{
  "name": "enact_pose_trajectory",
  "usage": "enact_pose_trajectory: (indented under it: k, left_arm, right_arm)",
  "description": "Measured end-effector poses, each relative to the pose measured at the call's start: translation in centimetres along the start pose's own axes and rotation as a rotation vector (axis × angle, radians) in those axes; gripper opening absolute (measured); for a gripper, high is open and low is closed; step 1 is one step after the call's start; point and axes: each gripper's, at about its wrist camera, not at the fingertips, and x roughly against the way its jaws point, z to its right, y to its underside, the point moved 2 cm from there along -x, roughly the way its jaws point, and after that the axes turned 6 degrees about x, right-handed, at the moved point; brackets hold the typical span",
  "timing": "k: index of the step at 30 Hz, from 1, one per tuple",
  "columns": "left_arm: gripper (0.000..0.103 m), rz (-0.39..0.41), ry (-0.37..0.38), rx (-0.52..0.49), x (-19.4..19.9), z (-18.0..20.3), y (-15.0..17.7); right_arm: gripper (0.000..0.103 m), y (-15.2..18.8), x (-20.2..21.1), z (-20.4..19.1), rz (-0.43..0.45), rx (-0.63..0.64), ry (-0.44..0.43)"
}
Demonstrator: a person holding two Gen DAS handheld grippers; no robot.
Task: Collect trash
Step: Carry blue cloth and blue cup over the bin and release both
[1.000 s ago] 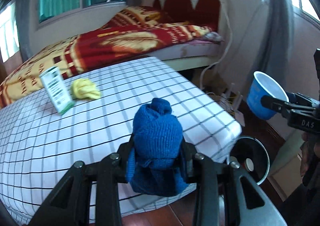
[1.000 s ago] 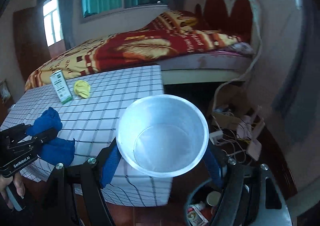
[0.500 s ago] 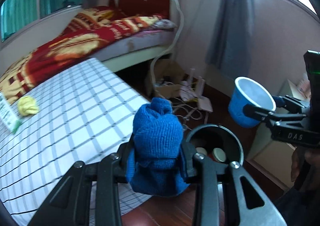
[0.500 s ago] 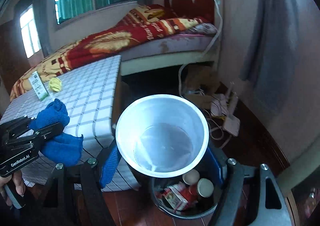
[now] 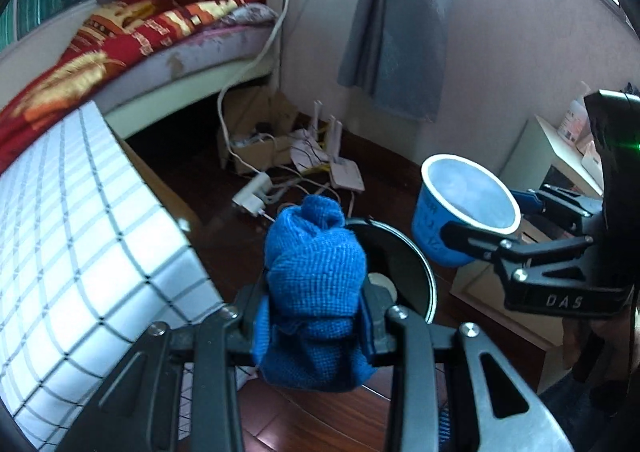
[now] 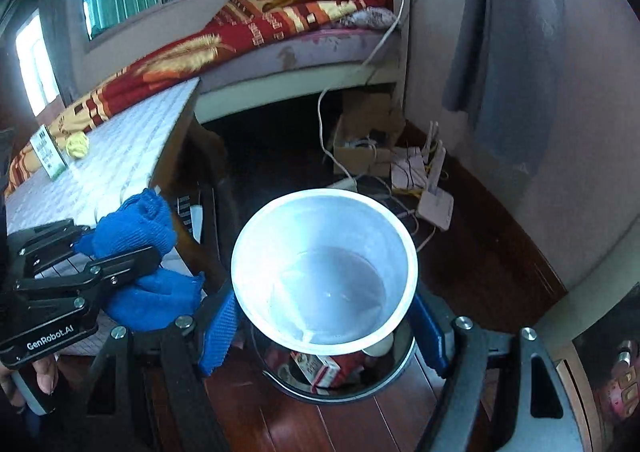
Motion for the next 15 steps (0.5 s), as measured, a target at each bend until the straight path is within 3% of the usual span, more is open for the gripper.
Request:
enact_pose_trajectory:
  k: [15]
  left_arm:
    - [0.036,-0.098,0.044,-0.039,-6.7,2.2,0.9]
  right_arm:
    - [0.077,3.7,-6.9,2.3,-0.085,0.014,-0.046]
